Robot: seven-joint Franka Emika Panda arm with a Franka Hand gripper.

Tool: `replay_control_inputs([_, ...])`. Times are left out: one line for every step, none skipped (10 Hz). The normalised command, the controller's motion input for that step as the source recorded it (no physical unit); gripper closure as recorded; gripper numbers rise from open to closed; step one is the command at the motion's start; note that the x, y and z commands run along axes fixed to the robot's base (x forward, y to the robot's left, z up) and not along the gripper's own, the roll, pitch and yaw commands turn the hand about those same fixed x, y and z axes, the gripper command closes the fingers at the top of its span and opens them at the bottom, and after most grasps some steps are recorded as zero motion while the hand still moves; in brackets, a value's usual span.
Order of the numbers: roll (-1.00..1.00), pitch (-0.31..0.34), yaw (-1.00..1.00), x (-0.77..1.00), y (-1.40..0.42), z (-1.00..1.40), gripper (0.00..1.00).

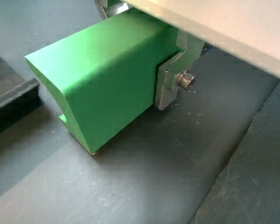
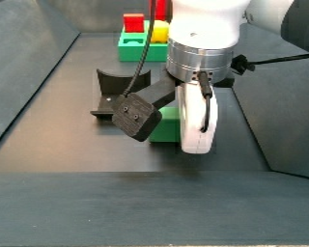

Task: Pick up the arch object. Move up. Place the arch object on the fixture. Regrasp the arch object. Rotate the arch object. Move to above the board. Insert the arch object.
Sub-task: Move up, then place the arch object on the fixture.

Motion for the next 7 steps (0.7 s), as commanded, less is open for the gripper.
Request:
replay_control_inputs([-0.01, 0.012, 0.02, -0.03, -0.01, 0.81, 1.0])
replay_control_inputs([-0.01, 0.036, 0.02, -0.05, -0.01, 0.73, 1.0])
replay_control_inputs([0.01, 0.062, 0.01, -0.03, -0.01, 0.58, 1.0])
replay_control_inputs([0.02, 0.08, 0.0, -0.02, 0.0, 0.44, 1.0])
replay_control_inputs([0.04, 0.094, -0.01, -0.02, 0.0, 0.3, 1.0])
replay_control_inputs([0.0, 0.0, 0.0, 0.0, 0.0, 1.0, 1.0])
replay_control_inputs([0.02, 0.01, 0.0, 0.0, 0.0, 1.0, 1.0])
